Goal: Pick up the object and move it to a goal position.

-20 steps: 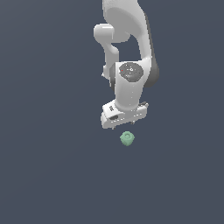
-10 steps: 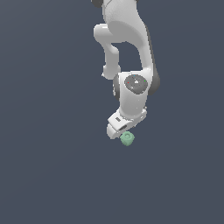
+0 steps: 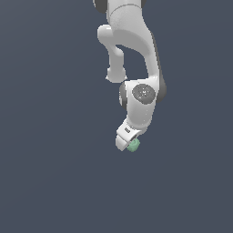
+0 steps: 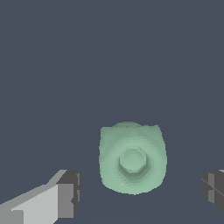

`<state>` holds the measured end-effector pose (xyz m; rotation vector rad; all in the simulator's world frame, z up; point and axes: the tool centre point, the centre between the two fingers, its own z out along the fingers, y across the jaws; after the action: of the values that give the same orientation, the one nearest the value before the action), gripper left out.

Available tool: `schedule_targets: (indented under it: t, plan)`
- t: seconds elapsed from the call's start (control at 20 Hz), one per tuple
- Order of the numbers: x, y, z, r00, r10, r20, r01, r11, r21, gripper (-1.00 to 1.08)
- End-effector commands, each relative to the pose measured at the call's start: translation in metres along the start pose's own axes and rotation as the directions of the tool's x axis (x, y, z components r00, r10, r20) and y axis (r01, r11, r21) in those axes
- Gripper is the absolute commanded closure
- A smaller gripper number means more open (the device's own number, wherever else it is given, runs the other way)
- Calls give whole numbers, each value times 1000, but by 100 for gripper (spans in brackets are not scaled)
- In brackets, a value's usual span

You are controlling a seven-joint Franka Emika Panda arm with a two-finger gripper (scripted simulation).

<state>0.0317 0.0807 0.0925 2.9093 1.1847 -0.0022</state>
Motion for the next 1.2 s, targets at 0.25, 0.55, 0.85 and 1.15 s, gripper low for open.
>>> schedule_targets:
  t: [0.25, 0.55, 0.85, 1.15]
  plan:
    - [2, -1, 3, 1000, -23, -1, 23, 1000, 0, -92]
    - [1, -1, 22, 1000, -25, -1, 25, 1000, 0, -92]
    - [1, -1, 50, 1000, -28, -1, 28, 1000, 0, -92]
    - [2, -1, 53, 1000, -28, -1, 28, 1000, 0, 108]
